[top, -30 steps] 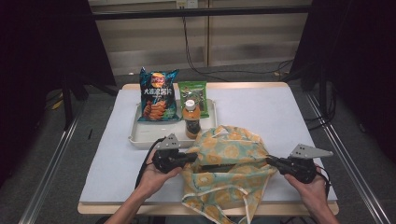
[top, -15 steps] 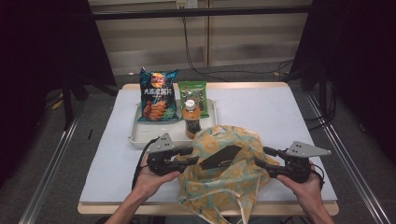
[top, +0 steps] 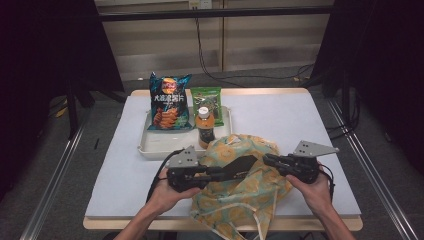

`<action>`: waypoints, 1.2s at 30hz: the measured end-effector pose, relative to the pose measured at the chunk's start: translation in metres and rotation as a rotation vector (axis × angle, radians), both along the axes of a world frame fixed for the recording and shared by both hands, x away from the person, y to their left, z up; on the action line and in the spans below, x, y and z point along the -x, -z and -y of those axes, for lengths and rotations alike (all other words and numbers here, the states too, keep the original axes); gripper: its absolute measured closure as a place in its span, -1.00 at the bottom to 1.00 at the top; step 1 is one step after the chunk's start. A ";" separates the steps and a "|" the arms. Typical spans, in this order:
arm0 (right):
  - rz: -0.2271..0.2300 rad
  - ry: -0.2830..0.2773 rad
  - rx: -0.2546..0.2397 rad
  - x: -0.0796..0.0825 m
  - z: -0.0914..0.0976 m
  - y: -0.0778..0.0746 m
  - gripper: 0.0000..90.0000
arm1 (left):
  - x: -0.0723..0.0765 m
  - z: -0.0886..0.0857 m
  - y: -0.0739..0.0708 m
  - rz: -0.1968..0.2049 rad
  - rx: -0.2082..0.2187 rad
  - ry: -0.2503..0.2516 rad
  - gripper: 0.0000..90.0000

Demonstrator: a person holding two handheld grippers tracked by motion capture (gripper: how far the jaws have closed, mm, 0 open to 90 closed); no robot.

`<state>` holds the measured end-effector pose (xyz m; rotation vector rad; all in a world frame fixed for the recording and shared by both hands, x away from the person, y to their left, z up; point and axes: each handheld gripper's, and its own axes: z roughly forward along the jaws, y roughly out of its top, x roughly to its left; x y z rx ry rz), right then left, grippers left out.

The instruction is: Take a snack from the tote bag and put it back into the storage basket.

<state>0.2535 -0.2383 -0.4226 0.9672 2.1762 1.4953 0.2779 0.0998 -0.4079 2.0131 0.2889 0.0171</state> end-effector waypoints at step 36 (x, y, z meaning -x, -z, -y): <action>-0.032 0.015 -0.003 -0.017 -0.007 0.018 0.77 | -0.038 0.029 0.029 -0.023 -0.152 0.034 0.40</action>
